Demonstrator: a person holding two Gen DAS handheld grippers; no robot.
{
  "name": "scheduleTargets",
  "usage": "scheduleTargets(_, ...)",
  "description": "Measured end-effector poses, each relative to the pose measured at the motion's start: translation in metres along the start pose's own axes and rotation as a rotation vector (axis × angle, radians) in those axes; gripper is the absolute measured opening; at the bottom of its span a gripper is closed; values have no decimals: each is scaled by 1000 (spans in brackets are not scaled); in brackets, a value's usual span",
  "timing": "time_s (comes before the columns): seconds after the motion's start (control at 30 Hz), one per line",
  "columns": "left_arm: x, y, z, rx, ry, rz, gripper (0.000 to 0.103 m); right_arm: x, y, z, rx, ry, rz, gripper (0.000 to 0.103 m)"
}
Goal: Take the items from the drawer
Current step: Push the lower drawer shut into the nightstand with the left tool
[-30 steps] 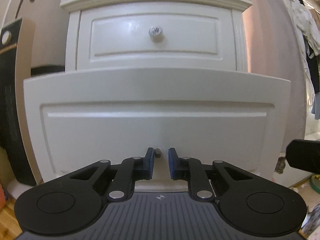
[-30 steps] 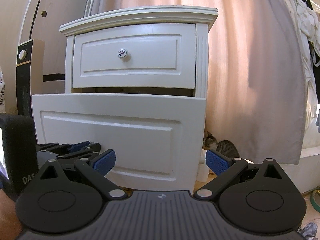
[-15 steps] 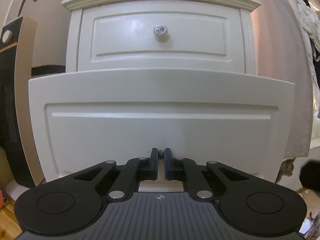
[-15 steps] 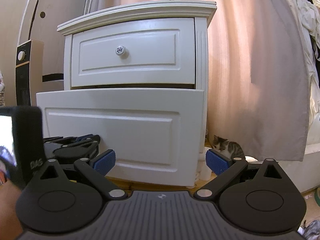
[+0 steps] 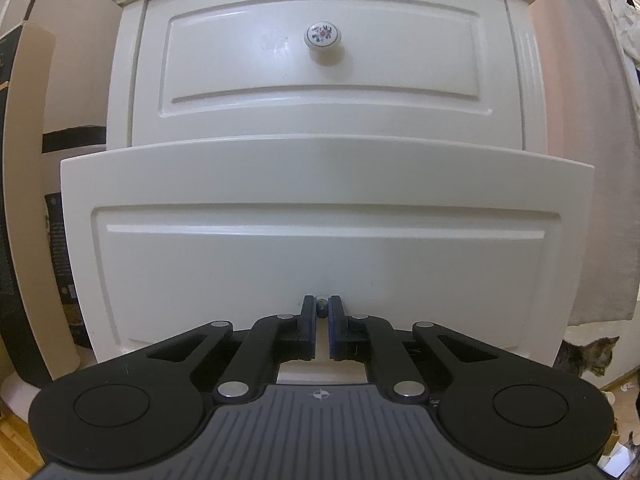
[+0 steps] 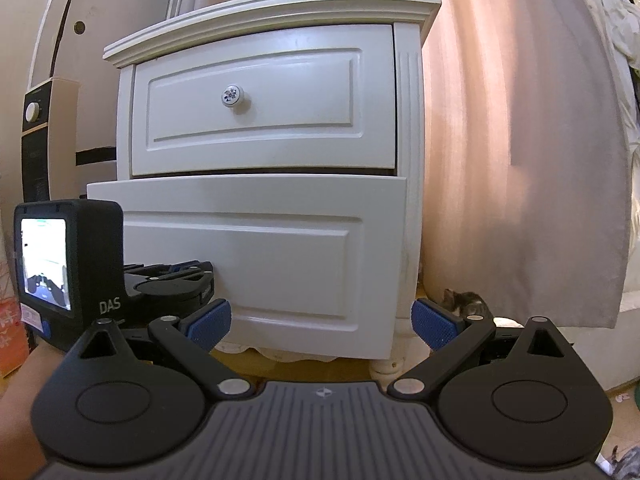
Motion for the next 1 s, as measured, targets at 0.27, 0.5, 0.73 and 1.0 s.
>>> scheduleTargets(0.27, -7, 27, 2, 0, -10, -12, 4, -1, 19, 1, -16, 0, -10, 103)
scheduleTargets(0.5, -8, 42, 5, -8, 18, 7, 4, -2, 24, 10, -18, 43, 8, 103)
scheduleTargets(0.73, -10, 55, 6, -8, 23, 9, 4, 3, 30, 9, -20, 41, -9, 103)
scheduleTargets(1.0, -14, 69, 9, -16, 20, -5, 4, 4, 29, 6, -20, 31, -18, 103)
Point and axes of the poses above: each gripper's, at about its wrist camera, not at the fingertips, and y roughly the way its jaws point, z to its right, x to its underside, the point moved 8 cm from there along y, roughly the way its jaws point, and after that the axes turned 12 degrees about -y, right-handed, at the moved point
